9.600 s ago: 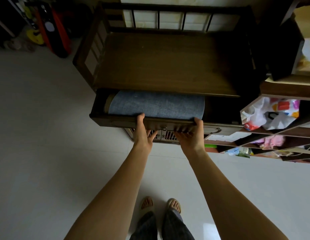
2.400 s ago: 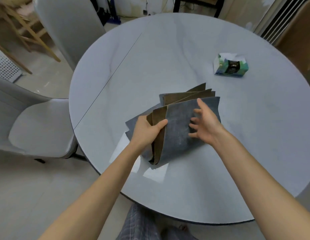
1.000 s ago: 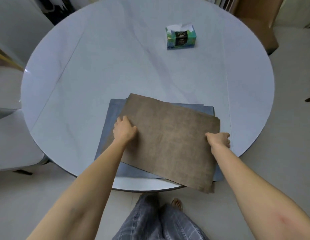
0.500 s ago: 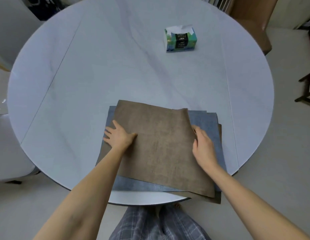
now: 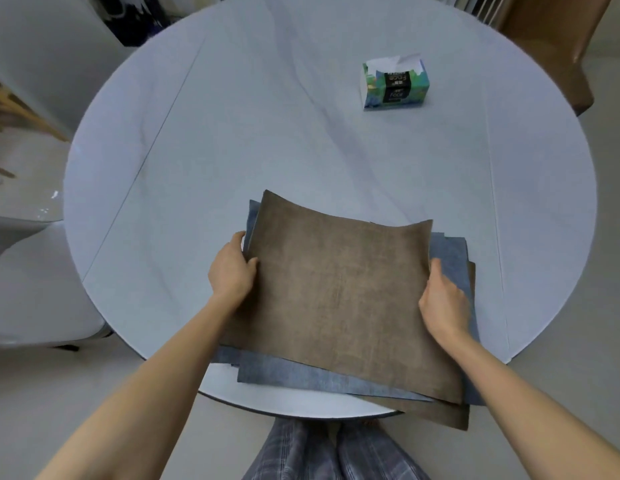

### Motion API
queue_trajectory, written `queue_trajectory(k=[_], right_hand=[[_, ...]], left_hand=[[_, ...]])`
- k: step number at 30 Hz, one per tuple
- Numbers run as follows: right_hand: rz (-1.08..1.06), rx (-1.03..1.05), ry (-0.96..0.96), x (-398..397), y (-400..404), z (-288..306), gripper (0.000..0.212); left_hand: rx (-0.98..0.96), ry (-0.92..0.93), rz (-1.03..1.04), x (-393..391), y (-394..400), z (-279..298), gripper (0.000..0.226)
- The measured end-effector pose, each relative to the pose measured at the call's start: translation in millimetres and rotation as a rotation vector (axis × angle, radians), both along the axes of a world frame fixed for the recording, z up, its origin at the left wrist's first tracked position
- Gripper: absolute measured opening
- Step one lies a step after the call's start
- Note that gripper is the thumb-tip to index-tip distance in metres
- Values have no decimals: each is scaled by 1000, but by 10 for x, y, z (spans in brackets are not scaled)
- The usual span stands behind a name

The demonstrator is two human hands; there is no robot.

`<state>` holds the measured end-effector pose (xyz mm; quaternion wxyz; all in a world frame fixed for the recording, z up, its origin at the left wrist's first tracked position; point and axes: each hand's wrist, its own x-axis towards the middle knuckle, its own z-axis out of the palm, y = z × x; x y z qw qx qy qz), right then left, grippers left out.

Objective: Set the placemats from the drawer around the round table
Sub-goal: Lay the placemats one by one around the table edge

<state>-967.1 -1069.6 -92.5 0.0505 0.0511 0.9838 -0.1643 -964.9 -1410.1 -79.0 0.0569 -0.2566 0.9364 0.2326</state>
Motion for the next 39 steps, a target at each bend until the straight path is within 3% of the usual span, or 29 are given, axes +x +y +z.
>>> queue_trajectory(k=[6, 11, 14, 16, 18, 20, 29, 33, 39], right_hand=[[109, -2, 156, -100, -209, 113, 57], [250, 48, 230, -265, -559, 251, 64], [192, -30, 126, -370, -674, 300, 58], [8, -257, -31, -392, -597, 263, 46], [-168, -454, -153, -336, -382, 187, 35], [-213, -483, -195, -201, -129, 156, 29], [-357, -258, 79, -175, 1427, 629, 32], [-332, -435, 31, -166, 2234, 559, 56], [-248, -326, 125, -436, 3335, 711, 47]], left_hand=[[-188, 3, -179, -47, 223, 57, 58], [-298, -100, -178, -128, 223, 233, 47], [-216, 70, -150, -163, 301, 384, 46], [-126, 206, -184, -193, 409, 447, 47], [-56, 293, -235, -274, 536, 495, 39], [-6, 355, -284, -404, 708, 545, 32], [109, 342, -466, -716, 2637, 684, 25], [202, 299, -373, -747, 3646, 686, 23], [345, 278, -62, -995, 4511, 771, 27]])
